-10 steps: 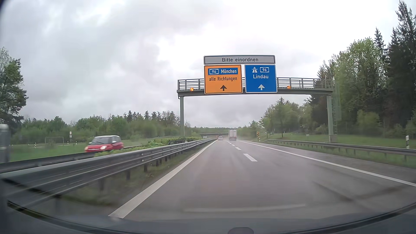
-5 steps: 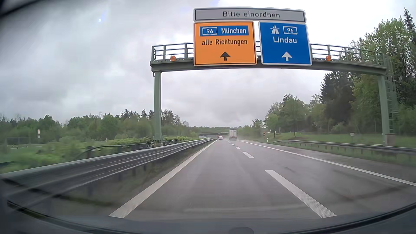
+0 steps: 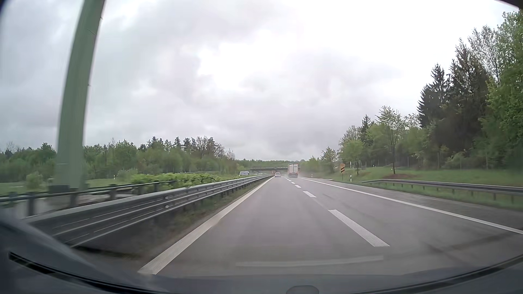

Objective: Follow the waypoints while adhering to traffic rules and regulations

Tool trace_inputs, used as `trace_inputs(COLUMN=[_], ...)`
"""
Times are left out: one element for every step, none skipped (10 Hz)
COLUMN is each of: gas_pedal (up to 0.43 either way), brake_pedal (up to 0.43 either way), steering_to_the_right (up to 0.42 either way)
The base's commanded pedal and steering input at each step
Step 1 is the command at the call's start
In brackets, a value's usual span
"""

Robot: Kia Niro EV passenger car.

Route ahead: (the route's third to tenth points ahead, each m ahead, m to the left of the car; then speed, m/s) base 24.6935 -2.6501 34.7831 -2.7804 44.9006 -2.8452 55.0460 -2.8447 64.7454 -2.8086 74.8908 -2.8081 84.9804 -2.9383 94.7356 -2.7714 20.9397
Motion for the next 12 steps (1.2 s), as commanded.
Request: trace_inputs(gas_pedal=[0.24,0.24,0.24,0.24,0.228,0.22,0.22,0.197,0.197,0.197,0.197,0.197], brake_pedal=[0.0,0.0,0.0,0.0,0.0,0.0,0.0,0.0,0.0,0.0,0.0,0.0], steering_to_the_right=[-0.001,-0.001,-0.001,-0.001,-0.001,-0.001,-0.001,-0.001,-0.001,-0.001,-0.001,-0.001])
